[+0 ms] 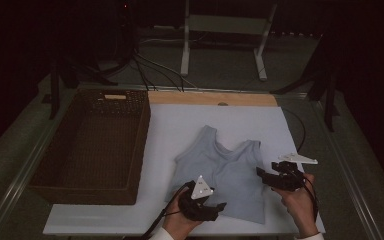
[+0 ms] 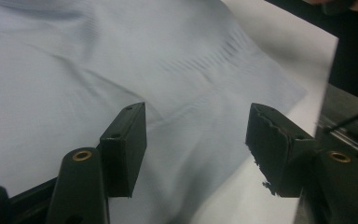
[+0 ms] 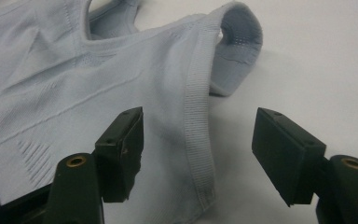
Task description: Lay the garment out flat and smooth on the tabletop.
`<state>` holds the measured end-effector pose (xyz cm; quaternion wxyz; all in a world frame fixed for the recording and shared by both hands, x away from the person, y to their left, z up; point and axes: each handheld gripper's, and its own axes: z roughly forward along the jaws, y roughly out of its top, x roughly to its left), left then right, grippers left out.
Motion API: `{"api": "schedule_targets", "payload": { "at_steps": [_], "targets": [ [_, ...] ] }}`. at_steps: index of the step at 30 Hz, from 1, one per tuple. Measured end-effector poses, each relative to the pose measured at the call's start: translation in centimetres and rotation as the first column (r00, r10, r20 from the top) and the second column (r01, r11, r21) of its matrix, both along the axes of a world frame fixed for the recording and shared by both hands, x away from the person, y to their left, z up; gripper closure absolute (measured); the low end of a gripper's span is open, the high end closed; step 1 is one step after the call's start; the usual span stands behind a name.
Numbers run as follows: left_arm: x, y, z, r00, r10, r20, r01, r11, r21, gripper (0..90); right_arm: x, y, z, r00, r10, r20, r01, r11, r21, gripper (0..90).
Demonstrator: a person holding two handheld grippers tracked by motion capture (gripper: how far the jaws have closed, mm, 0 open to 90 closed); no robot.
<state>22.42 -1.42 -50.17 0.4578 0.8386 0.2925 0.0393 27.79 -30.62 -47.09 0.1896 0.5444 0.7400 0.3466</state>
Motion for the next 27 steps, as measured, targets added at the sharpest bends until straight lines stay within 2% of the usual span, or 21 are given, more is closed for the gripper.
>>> {"api": "schedule_targets", "payload": {
  "at_steps": [6, 10, 11, 13, 22, 25, 27],
  "targets": [
    [-0.6, -1.5, -0.7, 0.9969, -0.074, -0.026, 0.075, 0.9972, 0.004, 42.2, 0.0, 0.0, 0.0, 1.0000, -0.002, 0.002, 0.002, 1.000, 0.001, 33.9],
    [-1.0, -2.4, -1.2, 0.9923, -0.118, -0.036, 0.119, 0.9924, 0.030, 46.3, 0.0, -0.1, 0.0, 1.0000, -0.008, 0.003, 0.008, 1.000, 0.004, 34.0],
    [-1.1, -2.6, -1.4, 0.9917, -0.124, -0.033, 0.126, 0.9909, 0.047, 46.9, 0.0, -0.1, 0.0, 1.0000, -0.007, 0.003, 0.007, 1.000, 0.005, 34.0],
    [-1.1, -2.8, -1.7, 0.9913, -0.127, -0.034, 0.129, 0.9894, 0.066, 47.7, 0.0, -0.1, 0.0, 1.0000, -0.008, 0.005, 0.007, 1.000, 0.007, 34.1],
    [-0.8, -3.5, -2.1, 0.9946, -0.103, 0.014, 0.101, 0.9866, 0.128, 50.5, 0.0, -0.3, 0.0, 0.9998, -0.015, 0.014, 0.015, 1.000, 0.007, 33.9],
    [-0.9, -3.9, -2.0, 0.9949, -0.097, 0.030, 0.091, 0.9832, 0.158, 51.4, 0.0, -0.2, 0.0, 0.9996, -0.018, 0.020, 0.018, 1.000, 0.002, 33.2],
    [-1.3, -4.1, -2.0, 0.9928, -0.107, 0.053, 0.095, 0.9772, 0.190, 51.3, 0.0, -0.1, 0.0, 0.9997, -0.017, 0.021, 0.017, 1.000, -0.001, 33.1]
  ]
}}
